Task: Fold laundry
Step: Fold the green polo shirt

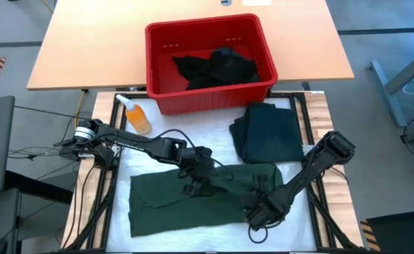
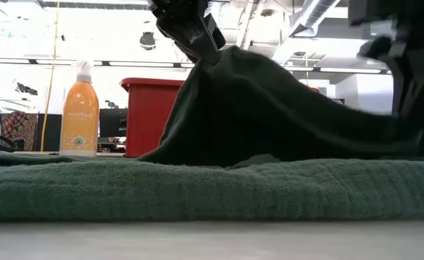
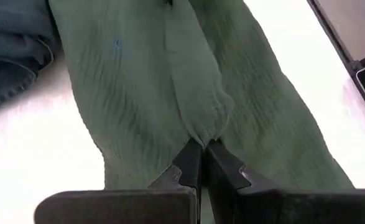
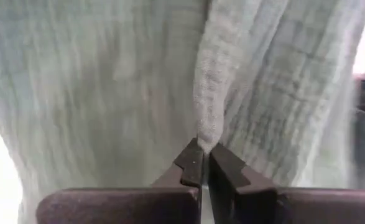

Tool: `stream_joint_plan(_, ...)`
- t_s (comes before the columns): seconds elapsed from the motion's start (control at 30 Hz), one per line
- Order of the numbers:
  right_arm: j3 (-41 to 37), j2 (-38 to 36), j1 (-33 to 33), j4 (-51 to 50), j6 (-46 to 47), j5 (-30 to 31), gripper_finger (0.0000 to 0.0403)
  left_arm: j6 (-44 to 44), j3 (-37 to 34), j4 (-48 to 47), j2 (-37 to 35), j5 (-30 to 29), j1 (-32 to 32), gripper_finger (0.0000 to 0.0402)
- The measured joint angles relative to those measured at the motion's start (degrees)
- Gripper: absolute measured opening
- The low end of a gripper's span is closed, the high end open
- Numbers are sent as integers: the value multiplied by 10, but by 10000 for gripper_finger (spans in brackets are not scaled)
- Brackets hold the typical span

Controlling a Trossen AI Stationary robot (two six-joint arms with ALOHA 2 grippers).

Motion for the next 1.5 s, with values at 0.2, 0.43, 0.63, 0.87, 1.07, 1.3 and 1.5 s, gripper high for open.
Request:
stream_joint_plan(0.2, 105, -11, 2, -148, -25, -121, 24, -20, -15, 82, 0, 39, 0, 0)
stream_joint_plan(0.43, 124, -33, 38, -204, 25, -239, 25, -84, -52, 188, 24, 82, -17, 0)
stream_joint_plan(0.63, 101, -32, 52, -185, 38, -240, 28, -194, -55, 271, 90, 142, -35, 0)
stream_joint_plan(0.87, 65, -30, 58, -168, 33, -225, 34, -267, -54, 293, 137, 167, -51, 2)
stream_joint_plan(1.07, 55, -29, 59, -179, 12, -255, 81, -286, -55, 296, 133, 140, -57, 53)
stream_joint_plan(1.3, 60, -30, 45, -181, 46, -333, 146, -252, -28, 183, 93, 208, -44, 127)
stream_joint_plan(1.5, 78, -30, 35, -181, 110, -334, 197, -155, -27, -96, 1, 143, -108, 131)
